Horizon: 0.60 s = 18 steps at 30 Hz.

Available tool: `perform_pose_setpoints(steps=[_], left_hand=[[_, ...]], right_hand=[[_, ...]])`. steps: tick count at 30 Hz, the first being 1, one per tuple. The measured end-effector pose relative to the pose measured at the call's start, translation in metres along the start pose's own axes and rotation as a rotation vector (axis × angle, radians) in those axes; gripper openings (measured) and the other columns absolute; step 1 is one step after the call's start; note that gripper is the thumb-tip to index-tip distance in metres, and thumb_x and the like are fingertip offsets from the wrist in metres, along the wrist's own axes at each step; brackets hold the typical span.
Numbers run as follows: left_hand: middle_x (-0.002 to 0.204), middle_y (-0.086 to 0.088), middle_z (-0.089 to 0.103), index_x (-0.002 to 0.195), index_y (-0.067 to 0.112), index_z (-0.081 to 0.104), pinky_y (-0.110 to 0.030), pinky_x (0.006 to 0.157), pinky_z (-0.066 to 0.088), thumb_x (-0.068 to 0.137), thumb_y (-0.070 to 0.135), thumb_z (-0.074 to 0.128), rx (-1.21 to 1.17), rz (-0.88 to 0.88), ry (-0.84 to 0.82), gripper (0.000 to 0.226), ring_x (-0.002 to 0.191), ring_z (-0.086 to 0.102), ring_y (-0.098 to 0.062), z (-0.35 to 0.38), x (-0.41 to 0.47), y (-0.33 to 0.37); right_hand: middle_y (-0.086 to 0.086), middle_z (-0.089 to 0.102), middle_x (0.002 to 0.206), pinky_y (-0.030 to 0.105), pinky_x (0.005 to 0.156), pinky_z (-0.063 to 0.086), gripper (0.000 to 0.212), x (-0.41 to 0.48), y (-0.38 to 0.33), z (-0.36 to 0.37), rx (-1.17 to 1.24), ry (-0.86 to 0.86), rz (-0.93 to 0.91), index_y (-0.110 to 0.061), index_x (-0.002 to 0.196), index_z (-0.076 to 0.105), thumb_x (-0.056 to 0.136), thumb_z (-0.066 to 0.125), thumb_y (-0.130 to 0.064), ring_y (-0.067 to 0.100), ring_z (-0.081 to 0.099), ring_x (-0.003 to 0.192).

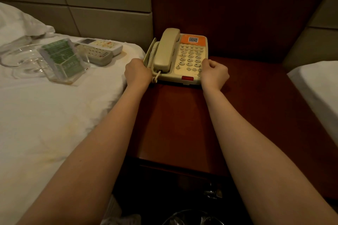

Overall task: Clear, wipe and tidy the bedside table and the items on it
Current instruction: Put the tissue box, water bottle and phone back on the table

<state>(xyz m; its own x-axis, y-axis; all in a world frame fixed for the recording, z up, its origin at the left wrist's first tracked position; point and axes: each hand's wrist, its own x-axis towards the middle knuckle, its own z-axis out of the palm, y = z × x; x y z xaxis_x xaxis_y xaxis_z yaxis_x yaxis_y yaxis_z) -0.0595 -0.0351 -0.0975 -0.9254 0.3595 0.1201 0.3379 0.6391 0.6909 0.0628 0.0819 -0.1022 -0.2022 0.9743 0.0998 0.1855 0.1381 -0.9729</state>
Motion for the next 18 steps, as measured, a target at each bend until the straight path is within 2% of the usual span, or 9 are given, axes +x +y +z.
perform_pose_setpoints(steps=[8,13,18], left_hand=[[0.112,-0.019,0.062,0.115,0.008,0.064,-0.035,0.079,0.042,0.09,0.003,0.045,0.015,0.039,-0.029,0.032,0.107,0.054,-0.036,-0.002,-0.007,-0.005],[0.108,-0.019,0.064,0.111,0.008,0.066,-0.033,0.075,0.039,0.089,0.002,0.042,-0.036,0.051,-0.046,0.033,0.103,0.055,-0.035,-0.008,-0.012,-0.007],[0.102,-0.018,0.064,0.104,0.01,0.067,-0.036,0.079,0.043,0.087,0.001,0.045,-0.034,0.091,-0.065,0.028,0.104,0.055,-0.035,-0.008,-0.013,-0.011]], right_hand=[[0.005,0.068,0.106,0.008,0.045,0.04,0.029,-0.005,-0.001,-0.002,-0.006,-0.007,0.002,-0.011,0.107,0.069,0.098,0.045,-0.024,0.006,0.056,0.078],[0.005,0.068,0.111,0.016,0.063,0.048,0.026,-0.016,-0.003,-0.01,0.038,0.021,0.044,-0.011,0.111,0.069,0.094,0.053,-0.021,0.015,0.064,0.095],[0.006,0.069,0.109,0.022,0.075,0.053,0.023,-0.022,-0.001,-0.016,0.053,0.043,0.045,-0.01,0.108,0.071,0.09,0.059,-0.02,0.016,0.065,0.098]])
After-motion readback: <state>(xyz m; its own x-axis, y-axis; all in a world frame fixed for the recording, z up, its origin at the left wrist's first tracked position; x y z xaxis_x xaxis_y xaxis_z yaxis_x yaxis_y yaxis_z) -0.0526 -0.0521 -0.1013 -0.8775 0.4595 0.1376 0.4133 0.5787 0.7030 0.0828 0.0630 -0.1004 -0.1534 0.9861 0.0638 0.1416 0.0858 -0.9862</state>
